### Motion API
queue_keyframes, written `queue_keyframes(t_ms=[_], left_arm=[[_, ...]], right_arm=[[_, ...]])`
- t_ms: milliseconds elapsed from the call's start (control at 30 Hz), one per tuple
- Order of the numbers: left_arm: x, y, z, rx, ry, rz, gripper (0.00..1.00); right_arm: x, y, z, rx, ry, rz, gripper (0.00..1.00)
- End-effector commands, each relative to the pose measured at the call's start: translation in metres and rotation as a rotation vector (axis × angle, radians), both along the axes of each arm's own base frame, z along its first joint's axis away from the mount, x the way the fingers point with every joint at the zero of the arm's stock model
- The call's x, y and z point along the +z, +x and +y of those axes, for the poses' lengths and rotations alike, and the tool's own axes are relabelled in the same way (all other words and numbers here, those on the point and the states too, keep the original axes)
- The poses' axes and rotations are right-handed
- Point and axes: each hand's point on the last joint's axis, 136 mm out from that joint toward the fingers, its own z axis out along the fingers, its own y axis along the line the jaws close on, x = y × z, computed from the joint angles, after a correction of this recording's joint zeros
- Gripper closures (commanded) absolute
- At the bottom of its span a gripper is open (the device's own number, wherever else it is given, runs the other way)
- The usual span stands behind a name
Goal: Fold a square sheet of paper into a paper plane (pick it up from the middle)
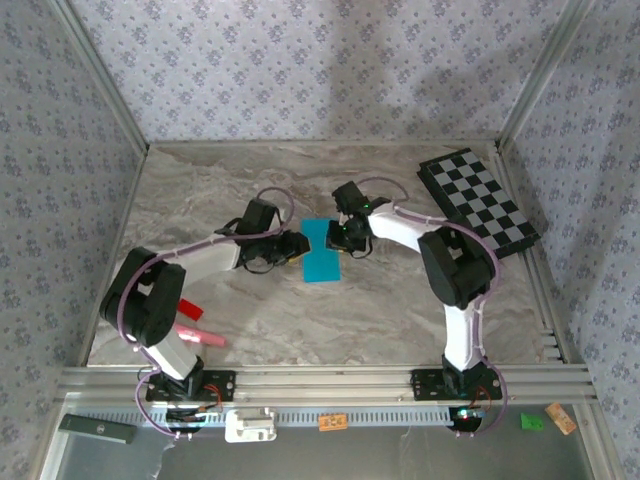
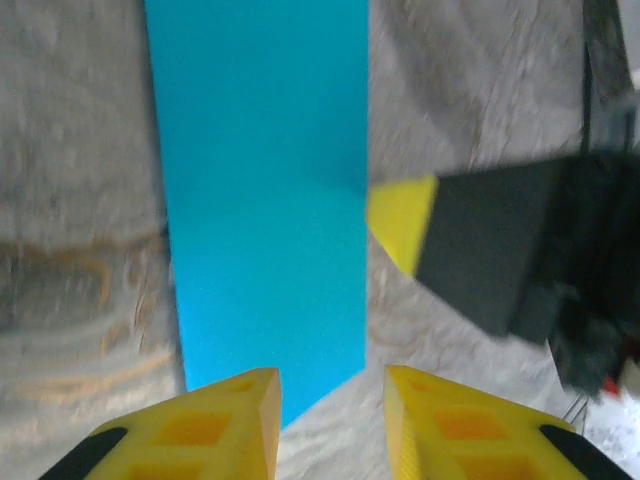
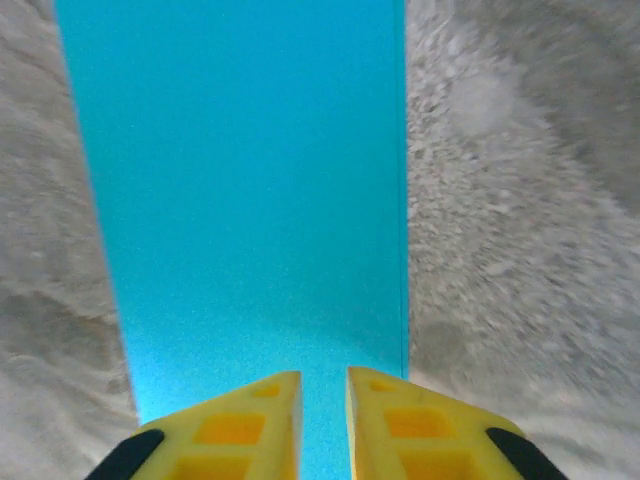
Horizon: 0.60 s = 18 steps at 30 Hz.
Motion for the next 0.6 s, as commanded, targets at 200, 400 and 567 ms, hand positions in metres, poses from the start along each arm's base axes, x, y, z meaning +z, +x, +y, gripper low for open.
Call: queue_keyframes(t_ms=[200, 400, 567], left_arm=[[-0.009, 0.052, -0.019, 0.058, -0.011, -0.005, 0.74], [-0.035, 0.063, -0.008, 0.124, 0.017, 0.022, 0.79], [-0.054, 0.065, -0.007, 0.160, 0.007, 0.067, 0.81]], right_arm=[[0.039, -0.010, -0.042, -0.148, 0.178, -0.061, 0.63], [0.018, -0.034, -0.044, -0.167, 0.252, 0.038, 0.59], [0.005, -0.050, -0.039, -0.151, 0.248, 0.094, 0.58]])
